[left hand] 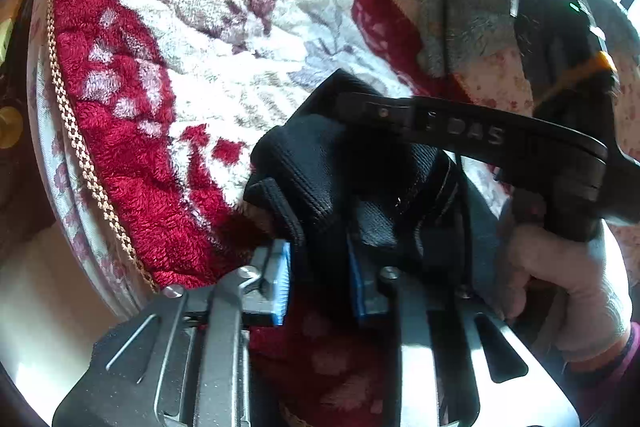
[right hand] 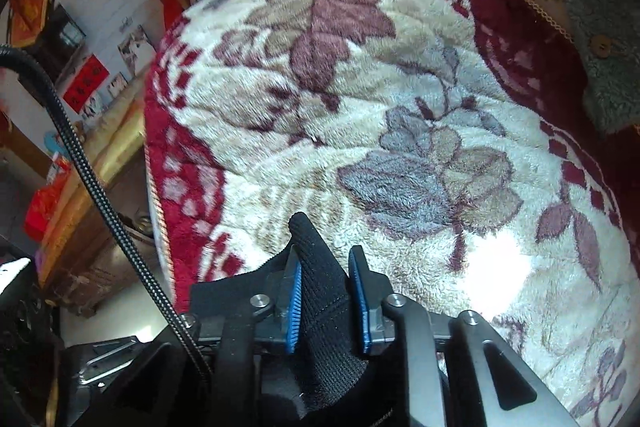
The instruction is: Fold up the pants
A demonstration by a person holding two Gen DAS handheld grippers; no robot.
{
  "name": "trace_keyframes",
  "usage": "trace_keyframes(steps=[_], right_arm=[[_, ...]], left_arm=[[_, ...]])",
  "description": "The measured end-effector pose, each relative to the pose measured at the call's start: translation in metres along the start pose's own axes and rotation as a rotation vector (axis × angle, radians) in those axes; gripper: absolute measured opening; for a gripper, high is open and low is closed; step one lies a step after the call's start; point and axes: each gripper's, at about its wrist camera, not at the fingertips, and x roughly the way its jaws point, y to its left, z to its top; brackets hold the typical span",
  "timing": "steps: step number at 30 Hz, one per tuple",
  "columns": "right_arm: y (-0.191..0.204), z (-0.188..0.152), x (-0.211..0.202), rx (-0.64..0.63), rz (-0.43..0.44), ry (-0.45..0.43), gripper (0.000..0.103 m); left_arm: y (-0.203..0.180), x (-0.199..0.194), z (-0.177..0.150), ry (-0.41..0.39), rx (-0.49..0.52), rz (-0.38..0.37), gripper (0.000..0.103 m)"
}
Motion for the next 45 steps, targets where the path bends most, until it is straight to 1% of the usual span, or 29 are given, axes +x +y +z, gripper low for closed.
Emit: trace_keyframes(steps=[2,6,10,12,13,16,18,21,23,25,29,31,34,36,39,41,42,44,45], right_arm=[[0.003,-0.002,-0.013,0.008,0.024,-0.028,0.015],[0.010,-0.006,-0.047,0.041,0.074,-0.102,0.015],[0.010,-0.015,-0.091,0.086,0.117,-0.188,0.014],[0.009,-0.025,-0.121,0.112,0.133,-0.239,0.015],[0.008,-0.028,-0.129,0.117,0.135,-0.250,0.014],[0.004,-0.047,-0.173,0.144,0.130,-0.321,0.014],[0.000,-0.060,-0.199,0.162,0.124,-0.365,0.014],[-0.008,-0.086,-0.239,0.192,0.109,-0.433,0.014],[-0.018,-0.110,-0.264,0.227,0.093,-0.478,0.014],[-0.030,-0.130,-0.280,0.265,0.090,-0.510,0.014],[-0.059,-0.182,-0.311,0.365,0.067,-0.574,0.014],[-0.073,-0.208,-0.324,0.413,0.059,-0.600,0.014],[-0.094,-0.254,-0.339,0.489,0.032,-0.626,0.014],[-0.107,-0.279,-0.341,0.538,0.011,-0.628,0.014],[-0.134,-0.322,-0.336,0.648,-0.040,-0.625,0.014],[-0.150,-0.341,-0.329,0.710,-0.046,-0.621,0.014],[-0.158,-0.349,-0.323,0.741,-0.070,-0.609,0.014],[-0.168,-0.361,-0.317,0.779,-0.112,-0.582,0.014],[-0.172,-0.365,-0.315,0.804,-0.138,-0.567,0.014]], left_arm=[[0.000,-0.009,0.002,-0.014,-0.006,-0.042,0.018],[-0.008,-0.034,0.005,-0.056,0.015,-0.112,0.017],[-0.029,-0.061,0.005,-0.092,0.068,-0.175,0.016],[-0.044,-0.074,0.002,-0.108,0.106,-0.205,0.016],[-0.055,-0.082,0.000,-0.116,0.131,-0.226,0.016],[-0.086,-0.100,-0.010,-0.135,0.212,-0.279,0.016],[-0.110,-0.105,-0.021,-0.128,0.269,-0.319,0.016],[-0.141,-0.111,-0.038,-0.119,0.345,-0.358,0.016],[-0.165,-0.111,-0.052,-0.102,0.396,-0.387,0.016],[-0.188,-0.109,-0.067,-0.085,0.445,-0.411,0.016],[-0.234,-0.099,-0.100,-0.028,0.542,-0.441,0.016],[-0.255,-0.094,-0.121,-0.003,0.600,-0.448,0.016],[-0.279,-0.077,-0.147,0.051,0.649,-0.449,0.016],[-0.292,-0.063,-0.164,0.084,0.682,-0.440,0.016],[-0.310,-0.038,-0.189,0.123,0.729,-0.402,0.016],[-0.318,-0.025,-0.200,0.143,0.746,-0.386,0.018],[-0.318,-0.021,-0.203,0.164,0.744,-0.390,0.024],[-0.318,-0.019,-0.202,0.239,0.712,-0.462,0.027],[-0.315,-0.023,-0.200,0.241,0.715,-0.484,0.034]])
